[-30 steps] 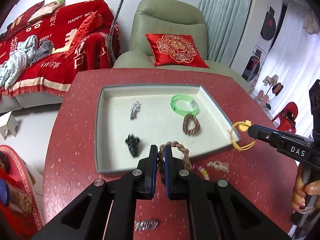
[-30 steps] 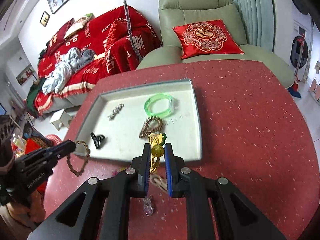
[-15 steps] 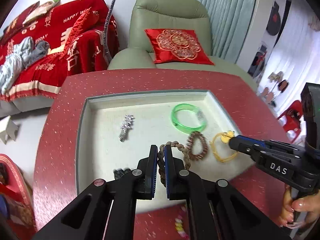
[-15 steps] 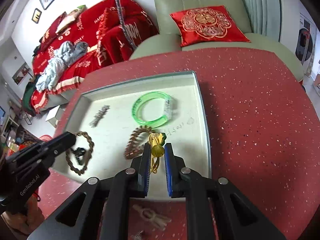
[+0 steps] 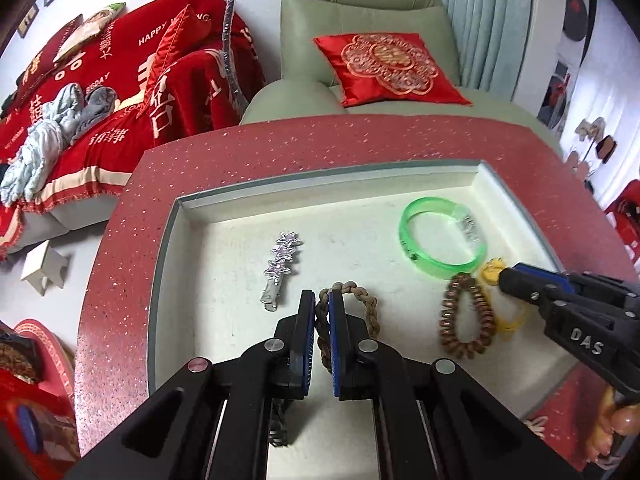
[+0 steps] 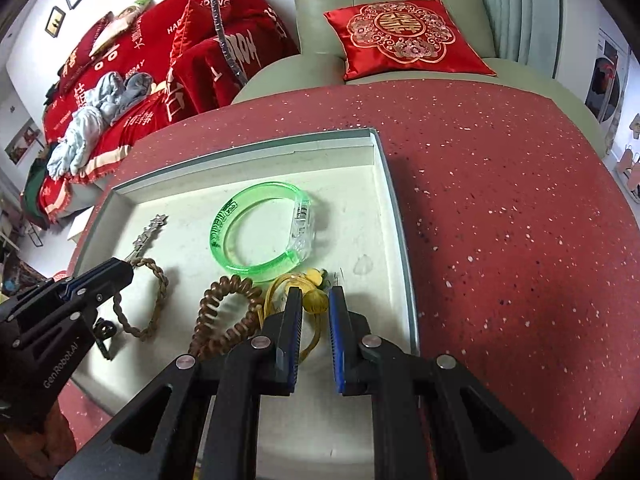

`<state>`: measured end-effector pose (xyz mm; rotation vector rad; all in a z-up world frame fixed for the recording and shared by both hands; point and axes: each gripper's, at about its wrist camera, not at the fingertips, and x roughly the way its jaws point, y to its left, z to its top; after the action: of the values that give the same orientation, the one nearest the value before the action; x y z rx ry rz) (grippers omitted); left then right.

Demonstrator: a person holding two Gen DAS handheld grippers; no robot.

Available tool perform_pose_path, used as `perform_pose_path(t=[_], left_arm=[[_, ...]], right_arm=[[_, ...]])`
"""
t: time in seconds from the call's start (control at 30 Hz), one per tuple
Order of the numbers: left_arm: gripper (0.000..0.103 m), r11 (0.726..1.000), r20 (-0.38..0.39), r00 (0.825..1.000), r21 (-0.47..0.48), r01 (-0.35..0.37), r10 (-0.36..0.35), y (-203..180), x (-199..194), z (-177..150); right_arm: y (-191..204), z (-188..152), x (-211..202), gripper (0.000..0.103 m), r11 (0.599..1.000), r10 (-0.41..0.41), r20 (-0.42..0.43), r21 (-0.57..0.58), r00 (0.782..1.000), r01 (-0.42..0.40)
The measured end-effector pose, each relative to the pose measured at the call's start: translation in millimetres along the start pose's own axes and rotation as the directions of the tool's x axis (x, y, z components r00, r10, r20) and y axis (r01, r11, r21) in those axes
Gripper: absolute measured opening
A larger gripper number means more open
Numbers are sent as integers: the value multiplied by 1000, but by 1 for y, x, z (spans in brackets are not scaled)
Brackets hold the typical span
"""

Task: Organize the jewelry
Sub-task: 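Open the right tool to drop the keychain in the tray while the left tool releases the bracelet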

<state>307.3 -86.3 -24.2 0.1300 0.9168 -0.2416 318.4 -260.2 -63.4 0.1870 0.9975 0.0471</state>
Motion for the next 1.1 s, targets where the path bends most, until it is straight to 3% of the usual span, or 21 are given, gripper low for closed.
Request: perform_pose_path(t=[0.27, 0.33, 0.4, 0.77, 1.1], left_arm=[[25, 997, -56, 996, 23, -73, 74, -4, 19, -4], [25, 995, -46, 994, 37, -95, 97, -6, 18, -5], [25, 994, -47, 993, 39, -103, 105, -6, 18, -4], [25, 998, -18, 998, -1, -64, 64, -4, 6, -4], [25, 999, 18, 999, -15, -51, 51, -4, -7, -2]], right_arm=[[6, -1, 2, 16, 998, -38, 6, -44, 999, 38], [6, -1, 2, 26, 999, -32, 2, -35, 999, 32], [8, 0, 0, 52, 999, -34, 7, -33, 999, 34], [9, -2, -49, 57, 998, 39, 101, 39, 994, -43], [-6, -24, -69, 60, 992, 63, 95, 99, 993, -73]])
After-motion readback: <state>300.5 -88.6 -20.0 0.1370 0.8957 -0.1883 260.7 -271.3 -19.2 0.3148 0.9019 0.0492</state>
